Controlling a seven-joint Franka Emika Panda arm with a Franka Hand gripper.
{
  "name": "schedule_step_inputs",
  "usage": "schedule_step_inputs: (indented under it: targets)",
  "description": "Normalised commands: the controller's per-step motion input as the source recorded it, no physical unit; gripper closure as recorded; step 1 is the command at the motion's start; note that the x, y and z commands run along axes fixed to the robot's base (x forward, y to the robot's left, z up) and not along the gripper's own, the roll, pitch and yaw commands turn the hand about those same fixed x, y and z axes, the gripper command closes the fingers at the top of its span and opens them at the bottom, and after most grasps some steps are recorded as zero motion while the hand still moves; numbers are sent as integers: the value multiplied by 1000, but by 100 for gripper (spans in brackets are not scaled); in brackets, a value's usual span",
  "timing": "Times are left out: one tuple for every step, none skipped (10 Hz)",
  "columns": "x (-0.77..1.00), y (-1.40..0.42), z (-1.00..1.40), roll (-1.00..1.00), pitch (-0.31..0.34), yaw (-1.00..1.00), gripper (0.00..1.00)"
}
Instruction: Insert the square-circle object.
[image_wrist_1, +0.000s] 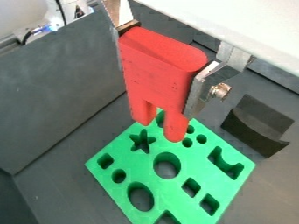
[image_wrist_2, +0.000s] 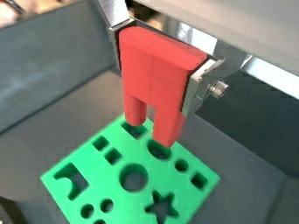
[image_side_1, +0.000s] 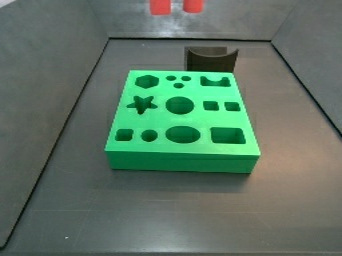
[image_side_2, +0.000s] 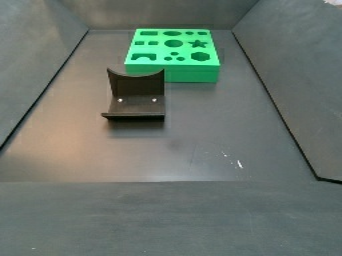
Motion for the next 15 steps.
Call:
schedule_step_inputs:
  targets:
    - [-274, 0, -740, -93, -49, -454, 100]
    - [-154, 0, -674, -71, -27, -291, 100]
    - [-186, 0, -643, -44, -20, -226, 100]
    - [-249, -29, -689, -47, -24, -23, 100]
    - [-300, -403, -877, -27, -26, 143, 100]
    - [-206, -623, -923, 0, -20, 186, 100]
    - [-91, -711, -849, 46, 0, 157, 100]
    - [0, -549, -700, 53, 0, -277, 100]
    - [0, -209, -494, 19, 0, -306, 100]
    - [-31, -94, -443, 17, 0, -209, 100]
    - [-71, -31, -386, 50, 0, -151, 100]
    - [-220, -6, -406, 44, 0, 0, 100]
    - [-177, -14, -406, 0, 0, 0, 100]
    - [-129, -20, -354, 9, 0, 0, 100]
    - [0, -154, -389, 0, 0, 0, 100]
